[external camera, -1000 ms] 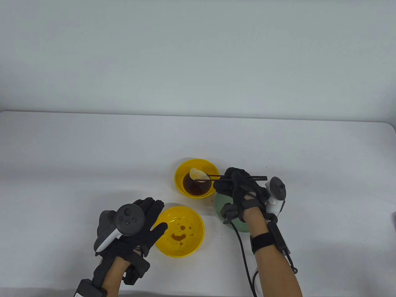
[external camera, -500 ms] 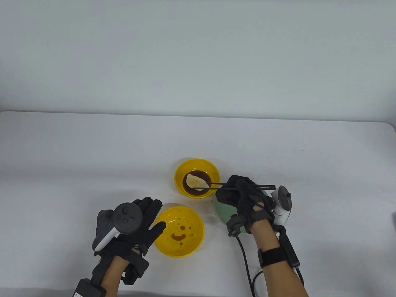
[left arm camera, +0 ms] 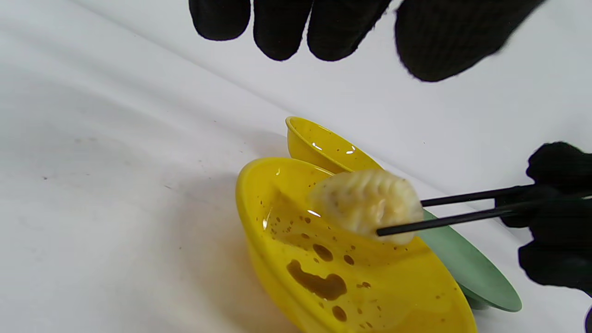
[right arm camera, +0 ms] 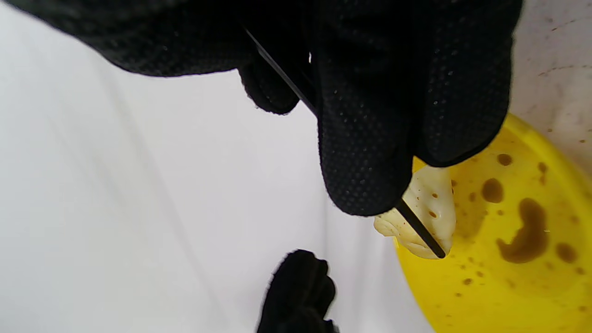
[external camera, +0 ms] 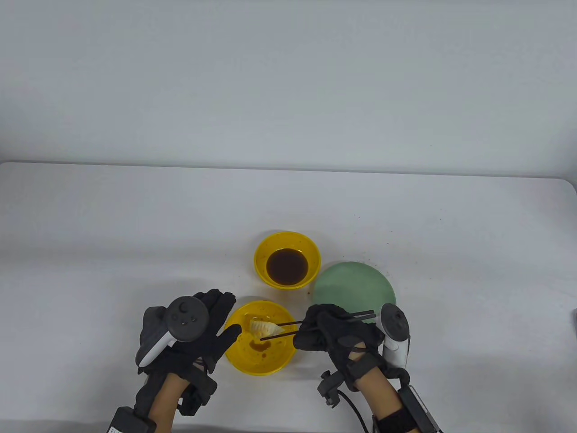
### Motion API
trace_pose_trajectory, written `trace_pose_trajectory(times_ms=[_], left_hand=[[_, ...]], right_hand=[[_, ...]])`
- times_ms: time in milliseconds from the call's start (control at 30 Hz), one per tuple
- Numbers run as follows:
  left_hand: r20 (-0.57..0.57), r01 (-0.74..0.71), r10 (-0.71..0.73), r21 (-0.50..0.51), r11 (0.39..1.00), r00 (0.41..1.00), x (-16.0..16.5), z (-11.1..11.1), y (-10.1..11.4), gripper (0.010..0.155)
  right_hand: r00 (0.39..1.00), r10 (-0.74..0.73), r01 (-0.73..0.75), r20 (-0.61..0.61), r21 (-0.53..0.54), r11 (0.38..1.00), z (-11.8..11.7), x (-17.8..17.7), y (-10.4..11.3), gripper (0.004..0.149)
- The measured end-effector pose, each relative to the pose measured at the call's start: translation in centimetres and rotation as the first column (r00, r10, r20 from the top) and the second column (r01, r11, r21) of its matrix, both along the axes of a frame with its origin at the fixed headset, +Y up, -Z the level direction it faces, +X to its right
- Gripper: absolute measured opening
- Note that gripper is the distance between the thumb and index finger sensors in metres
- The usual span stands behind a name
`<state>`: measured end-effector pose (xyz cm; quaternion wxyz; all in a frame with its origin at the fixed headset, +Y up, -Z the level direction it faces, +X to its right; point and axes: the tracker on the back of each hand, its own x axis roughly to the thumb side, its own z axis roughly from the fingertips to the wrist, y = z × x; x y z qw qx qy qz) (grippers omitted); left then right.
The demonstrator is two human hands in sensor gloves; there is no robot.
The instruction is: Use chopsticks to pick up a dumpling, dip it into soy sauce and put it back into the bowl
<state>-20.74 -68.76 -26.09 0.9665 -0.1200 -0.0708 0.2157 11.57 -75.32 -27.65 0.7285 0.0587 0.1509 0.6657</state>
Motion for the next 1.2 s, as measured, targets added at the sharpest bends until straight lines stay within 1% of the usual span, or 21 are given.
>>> trace_pose_trajectory(times_ms=[200,333,500,600,667,733,800,867,1000,1067,1133,1167,1200], left_hand=[[0.002,0.008,-0.008,-0.002,1.000,1.000,0.1,0.0,0.0,0.076],[0.003,0.011,-0.011,-0.003,1.000,1.000,0.1,0.0,0.0,0.076],[0.005,0.013,-0.013,-0.004,1.000,1.000,0.2,0.0,-0.1,0.076],[0.005,0.011,-0.011,-0.004,1.000,1.000,0.2,0.0,-0.1,0.076],[0.004,0.009,-0.009,-0.003,1.000,1.000,0.1,0.0,-0.1,0.076],[0.004,0.008,-0.008,-0.003,1.000,1.000,0.1,0.0,0.0,0.076],[0.004,0.006,-0.006,-0.001,1.000,1.000,0.1,0.0,0.0,0.076],[0.003,0.007,-0.007,0.001,1.000,1.000,0.1,0.0,0.0,0.076],[0.004,0.014,-0.014,0.000,1.000,1.000,0.2,0.0,-0.1,0.076],[0.004,0.017,-0.017,-0.003,1.000,1.000,0.1,0.0,-0.1,0.076],[0.004,0.016,-0.016,-0.004,1.000,1.000,0.1,0.0,-0.1,0.076],[0.003,0.019,-0.019,-0.003,1.000,1.000,0.2,0.0,-0.1,0.076],[0.004,0.022,-0.022,-0.004,1.000,1.000,0.2,0.0,-0.2,0.076]], right_hand=[[0.996,0.086,-0.083,-0.033,0.063,0.995,-0.6,-0.7,-0.7,0.038],[0.991,0.117,-0.112,-0.062,0.072,0.991,-0.7,-1.0,-1.1,0.038],[0.987,0.133,-0.125,-0.086,0.092,0.988,-0.7,-1.0,-0.8,0.038],[0.991,0.064,-0.054,-0.114,0.085,0.995,-0.6,-0.5,0.1,0.039],[0.995,-0.021,0.029,-0.096,0.084,0.996,-0.5,0.2,0.9,0.040],[0.983,-0.162,0.168,-0.084,0.059,0.984,-0.5,1.0,1.5,0.040],[0.936,-0.348,0.348,-0.050,0.005,0.937,-0.6,2.1,1.9,0.040],[0.919,-0.393,0.393,-0.027,-0.013,0.920,-0.8,3.2,1.8,0.041],[0.920,-0.390,0.391,0.038,-0.015,0.920,-1.1,4.3,1.4,0.041],[0.935,-0.344,0.341,0.087,0.048,0.939,-1.0,4.9,1.9,0.042],[0.969,-0.177,0.140,0.171,0.206,0.968,-0.9,5.9,3.2,0.042],[0.971,-0.078,0.015,0.224,0.272,0.962,-0.8,6.4,3.9,0.042],[0.957,0.044,-0.142,0.287,0.332,0.932,-0.7,6.7,4.5,0.042]])
